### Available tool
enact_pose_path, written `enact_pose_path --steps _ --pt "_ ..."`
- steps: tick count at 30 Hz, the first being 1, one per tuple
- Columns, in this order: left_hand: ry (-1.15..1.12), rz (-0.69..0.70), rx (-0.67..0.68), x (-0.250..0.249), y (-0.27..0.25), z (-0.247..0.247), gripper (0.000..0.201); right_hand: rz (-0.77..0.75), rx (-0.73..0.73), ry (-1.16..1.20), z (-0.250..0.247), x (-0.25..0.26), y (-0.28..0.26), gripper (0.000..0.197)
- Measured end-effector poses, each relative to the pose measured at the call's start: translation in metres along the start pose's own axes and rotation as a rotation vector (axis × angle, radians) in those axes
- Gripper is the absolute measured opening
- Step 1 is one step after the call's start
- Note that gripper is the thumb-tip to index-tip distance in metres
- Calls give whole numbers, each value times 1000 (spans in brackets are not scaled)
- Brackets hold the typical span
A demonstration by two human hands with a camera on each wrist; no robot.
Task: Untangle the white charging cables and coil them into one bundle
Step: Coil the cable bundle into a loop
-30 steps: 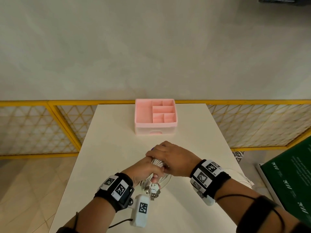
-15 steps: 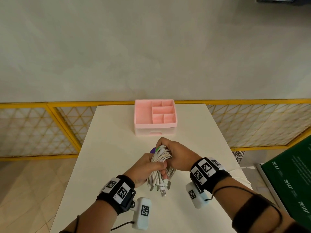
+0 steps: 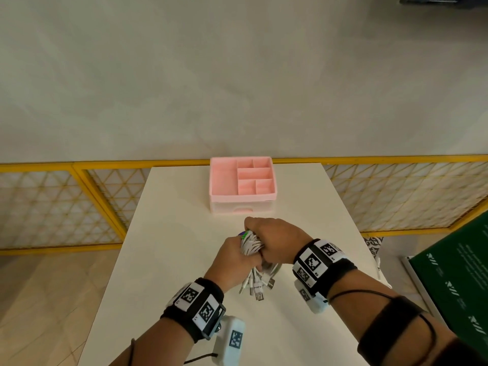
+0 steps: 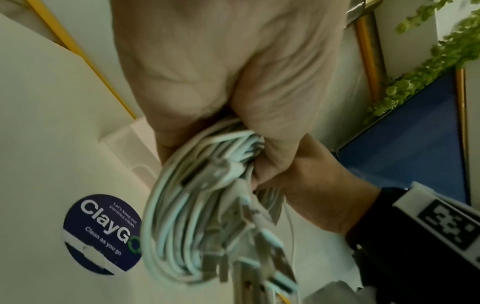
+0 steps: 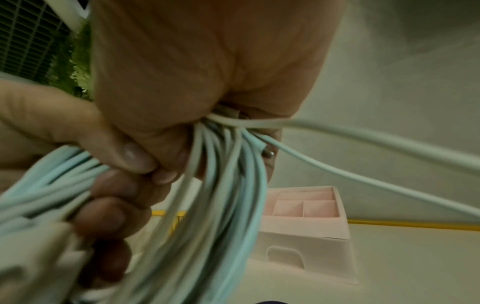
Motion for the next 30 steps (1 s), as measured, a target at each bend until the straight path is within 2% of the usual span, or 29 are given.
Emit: enact_pose_path --steps 4,8,11,14,17,21,24,26,30 --pt "-7 -44 102 5 -1 2 12 -5 60 -4 6 -3 -2 29" --pt "-137 -65 156 2 -8 8 27 -15 125 240 8 -15 -5 34" --pt "-151 -69 151 -1 -8 8 20 30 119 393 13 -25 -5 22" --pt "-189 -85 154 3 -6 7 20 52 95 351 17 -26 -3 24" --pt "-159 -103 212 6 -5 11 10 26 93 310 24 -22 -2 23" --pt "-51 -138 207 12 -5 11 13 -17 106 220 27 -16 -2 27" --pt "-121 -119 229 10 -7 13 14 -30 114 171 28 -15 -2 29" --pt "-208 -109 232 6 -10 13 10 -37 143 265 29 -19 -3 34" --pt "-378 -128 160 3 -13 5 10 4 208 696 26 -39 -9 35"
Point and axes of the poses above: each hand's wrist, its own y-axis towards the middle knuckle, its own z-axis out of the palm, x = y × z, the point moved 8 cm from there along y, towards the middle knuckle, and after that the axes turned 13 degrees about x, right-handed, at the moved point
